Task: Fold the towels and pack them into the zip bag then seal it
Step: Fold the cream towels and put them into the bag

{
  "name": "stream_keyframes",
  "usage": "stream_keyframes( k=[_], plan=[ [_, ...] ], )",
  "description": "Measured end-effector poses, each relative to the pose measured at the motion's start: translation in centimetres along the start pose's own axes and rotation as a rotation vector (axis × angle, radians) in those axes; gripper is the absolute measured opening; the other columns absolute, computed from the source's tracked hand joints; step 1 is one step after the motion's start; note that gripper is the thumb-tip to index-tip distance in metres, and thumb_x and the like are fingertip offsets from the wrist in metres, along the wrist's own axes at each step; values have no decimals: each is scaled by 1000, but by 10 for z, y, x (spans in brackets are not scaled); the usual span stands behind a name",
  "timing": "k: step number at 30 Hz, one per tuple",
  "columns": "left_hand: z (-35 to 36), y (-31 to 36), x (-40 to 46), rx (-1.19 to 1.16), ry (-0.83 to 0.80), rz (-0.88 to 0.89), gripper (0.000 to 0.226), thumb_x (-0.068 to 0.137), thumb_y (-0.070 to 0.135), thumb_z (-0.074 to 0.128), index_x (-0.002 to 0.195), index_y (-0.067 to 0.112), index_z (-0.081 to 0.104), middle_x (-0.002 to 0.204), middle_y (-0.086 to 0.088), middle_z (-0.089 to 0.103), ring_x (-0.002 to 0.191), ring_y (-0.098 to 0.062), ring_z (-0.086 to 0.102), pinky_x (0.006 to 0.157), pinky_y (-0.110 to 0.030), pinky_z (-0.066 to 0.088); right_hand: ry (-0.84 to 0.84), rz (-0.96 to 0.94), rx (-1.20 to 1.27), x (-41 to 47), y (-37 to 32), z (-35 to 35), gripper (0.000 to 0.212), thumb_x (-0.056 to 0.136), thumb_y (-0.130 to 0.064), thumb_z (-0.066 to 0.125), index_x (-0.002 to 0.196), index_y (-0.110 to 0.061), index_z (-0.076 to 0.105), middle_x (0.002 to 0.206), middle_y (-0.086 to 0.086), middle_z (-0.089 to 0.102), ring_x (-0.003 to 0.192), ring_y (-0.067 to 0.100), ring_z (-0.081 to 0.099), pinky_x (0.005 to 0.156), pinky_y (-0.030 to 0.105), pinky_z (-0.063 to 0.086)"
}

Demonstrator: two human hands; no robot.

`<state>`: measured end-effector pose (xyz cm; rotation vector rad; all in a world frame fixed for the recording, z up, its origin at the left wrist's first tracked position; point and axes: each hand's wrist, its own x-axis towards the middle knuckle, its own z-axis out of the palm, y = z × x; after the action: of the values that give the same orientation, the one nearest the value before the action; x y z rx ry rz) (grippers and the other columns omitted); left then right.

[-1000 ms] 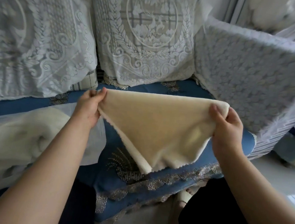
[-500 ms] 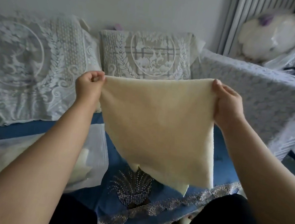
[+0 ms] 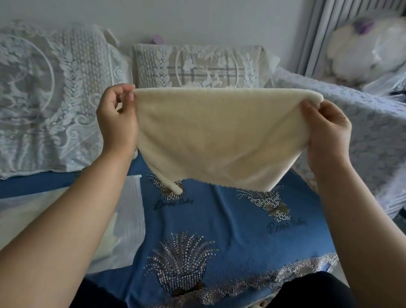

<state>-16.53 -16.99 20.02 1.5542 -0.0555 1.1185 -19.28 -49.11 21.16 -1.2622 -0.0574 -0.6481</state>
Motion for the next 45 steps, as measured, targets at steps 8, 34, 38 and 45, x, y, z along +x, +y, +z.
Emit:
stream_keyframes(
  k=[8, 34, 38, 45],
  plan=[
    [2, 21, 13, -201, 55, -181, 21, 87, 16, 64, 106, 20, 56, 89, 9, 59, 73, 5, 57, 75, -11, 49, -48, -26, -56, 22, -16, -9, 18, 80, -18, 73, 94, -20, 61, 81, -5, 64, 66, 6, 60, 64, 25, 53],
    [-58, -92, -97, 1221, -704, -110, 27, 89, 19, 50, 115, 18, 55, 125, -11, 47, 115, -34, 41, 83, -42, 43, -842, 597, -1557, -92, 193, 13, 75, 91, -67, 21, 93, -3, 58, 87, 11, 65, 86, 31, 64, 78, 36, 52],
    [-71, -106, -100, 1318, -793, -298, 57, 89, 32, 56, 139, 19, 30, 136, -15, 31, 122, -38, 35, 86, -44, 44, -770, 521, -1739, -119, 227, 28, 66, 91, -60, 39, 130, -7, 50, 133, 21, 51, 118, 32, 52, 84, 34, 45],
    [-76, -114, -105, 1303, -712, -403, 73, 88, 24, 59, 142, 0, 16, 134, -22, 41, 119, -39, 48, 84, -44, 46, -745, 586, -1661, -107, 221, 38, 36, 94, -27, 46, 125, -8, 52, 116, 12, 61, 102, 30, 60, 77, 33, 46]
  ],
)
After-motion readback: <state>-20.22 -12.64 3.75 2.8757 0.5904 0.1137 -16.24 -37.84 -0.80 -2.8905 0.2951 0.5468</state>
